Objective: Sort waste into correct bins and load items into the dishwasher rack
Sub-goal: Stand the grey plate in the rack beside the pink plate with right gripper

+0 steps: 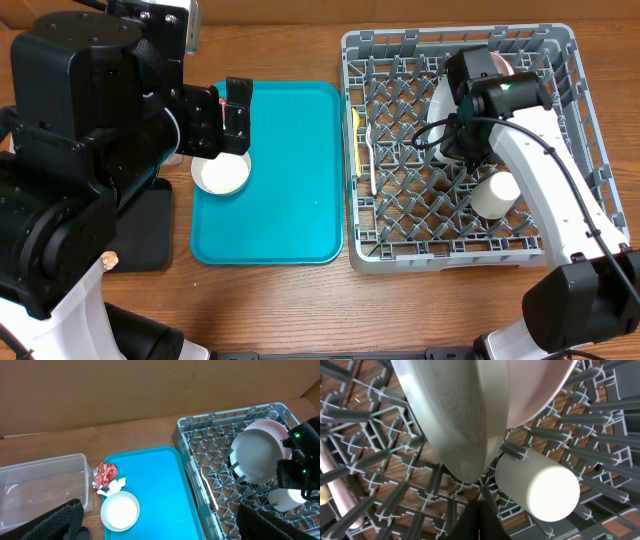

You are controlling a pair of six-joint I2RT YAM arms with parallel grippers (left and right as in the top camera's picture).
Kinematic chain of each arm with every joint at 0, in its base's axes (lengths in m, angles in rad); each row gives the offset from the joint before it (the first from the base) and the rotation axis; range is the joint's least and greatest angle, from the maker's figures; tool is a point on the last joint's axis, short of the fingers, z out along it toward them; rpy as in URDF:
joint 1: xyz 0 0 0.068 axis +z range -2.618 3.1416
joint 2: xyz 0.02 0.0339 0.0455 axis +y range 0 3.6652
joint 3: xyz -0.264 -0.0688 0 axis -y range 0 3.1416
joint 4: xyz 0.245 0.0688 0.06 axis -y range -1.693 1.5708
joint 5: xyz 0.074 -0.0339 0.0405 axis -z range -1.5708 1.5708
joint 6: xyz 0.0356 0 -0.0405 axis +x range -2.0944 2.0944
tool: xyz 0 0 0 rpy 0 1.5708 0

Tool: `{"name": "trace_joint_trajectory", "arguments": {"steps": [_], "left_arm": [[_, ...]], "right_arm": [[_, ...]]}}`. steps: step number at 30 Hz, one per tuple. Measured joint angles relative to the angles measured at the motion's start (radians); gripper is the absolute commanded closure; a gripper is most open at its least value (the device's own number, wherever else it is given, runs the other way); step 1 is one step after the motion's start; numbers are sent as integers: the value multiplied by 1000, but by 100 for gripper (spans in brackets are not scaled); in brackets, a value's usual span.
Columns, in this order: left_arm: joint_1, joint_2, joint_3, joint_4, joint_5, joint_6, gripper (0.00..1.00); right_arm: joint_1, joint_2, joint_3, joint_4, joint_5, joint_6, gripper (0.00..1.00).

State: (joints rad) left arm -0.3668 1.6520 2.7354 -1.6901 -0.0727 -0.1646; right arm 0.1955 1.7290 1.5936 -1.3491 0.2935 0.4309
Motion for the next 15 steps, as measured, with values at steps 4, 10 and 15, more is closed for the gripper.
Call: {"name": "trace_joint_trajectory", "arguments": {"steps": [4,10,15], "left_arm": [[0,0,0,0,0,0,0],[0,0,0,0,0,0,0],[0,0,0,0,0,0,0]], "right_arm": [[-27,0,-2,-32,-11,3,96],[-51,0,-43,85,-28,10,96],[-51,0,-57,145,-28,10,96]]}}
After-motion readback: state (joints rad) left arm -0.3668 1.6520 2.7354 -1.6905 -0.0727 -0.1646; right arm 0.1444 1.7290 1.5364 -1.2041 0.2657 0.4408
